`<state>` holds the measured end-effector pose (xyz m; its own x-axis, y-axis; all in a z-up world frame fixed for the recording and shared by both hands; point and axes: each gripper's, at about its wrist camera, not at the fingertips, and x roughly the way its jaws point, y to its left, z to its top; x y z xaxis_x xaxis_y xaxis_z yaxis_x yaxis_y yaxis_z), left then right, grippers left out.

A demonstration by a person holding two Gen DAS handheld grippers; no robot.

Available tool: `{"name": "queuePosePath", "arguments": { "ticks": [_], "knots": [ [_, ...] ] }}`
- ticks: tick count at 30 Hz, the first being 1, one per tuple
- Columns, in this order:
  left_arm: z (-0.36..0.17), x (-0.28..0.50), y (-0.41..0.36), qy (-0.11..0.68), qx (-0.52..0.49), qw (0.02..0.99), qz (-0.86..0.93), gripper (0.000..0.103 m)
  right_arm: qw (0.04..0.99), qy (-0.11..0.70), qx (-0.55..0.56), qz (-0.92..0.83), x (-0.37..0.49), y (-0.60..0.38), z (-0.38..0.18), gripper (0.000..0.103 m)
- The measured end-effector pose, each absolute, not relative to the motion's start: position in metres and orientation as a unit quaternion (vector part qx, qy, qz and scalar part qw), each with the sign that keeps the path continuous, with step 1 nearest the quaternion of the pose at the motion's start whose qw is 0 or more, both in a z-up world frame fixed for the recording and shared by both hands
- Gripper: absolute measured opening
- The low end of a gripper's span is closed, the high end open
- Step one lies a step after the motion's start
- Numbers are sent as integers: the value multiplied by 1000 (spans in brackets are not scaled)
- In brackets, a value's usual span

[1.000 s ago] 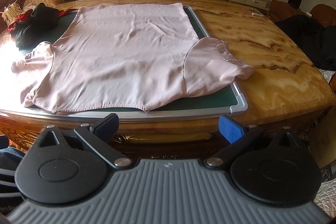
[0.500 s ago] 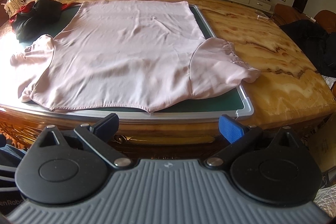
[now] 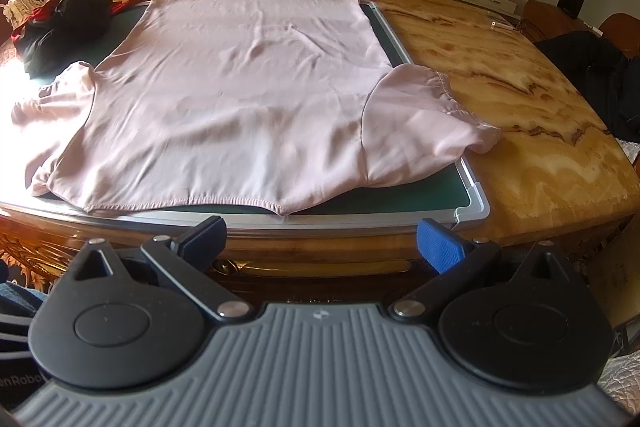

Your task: Fold clothes

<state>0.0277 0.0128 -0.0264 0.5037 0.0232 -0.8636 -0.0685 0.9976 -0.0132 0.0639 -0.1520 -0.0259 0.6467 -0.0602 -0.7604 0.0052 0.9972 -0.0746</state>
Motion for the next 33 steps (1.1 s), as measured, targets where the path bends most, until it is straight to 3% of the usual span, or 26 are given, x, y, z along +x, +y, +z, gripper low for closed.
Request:
{"name": "queuePosePath", "arguments": {
  "ticks": [33],
  "knots": [
    [-30,27,15,485,-19,874,41,103,903,428,-37,-15,65,-147,-32,103]
  ]
}}
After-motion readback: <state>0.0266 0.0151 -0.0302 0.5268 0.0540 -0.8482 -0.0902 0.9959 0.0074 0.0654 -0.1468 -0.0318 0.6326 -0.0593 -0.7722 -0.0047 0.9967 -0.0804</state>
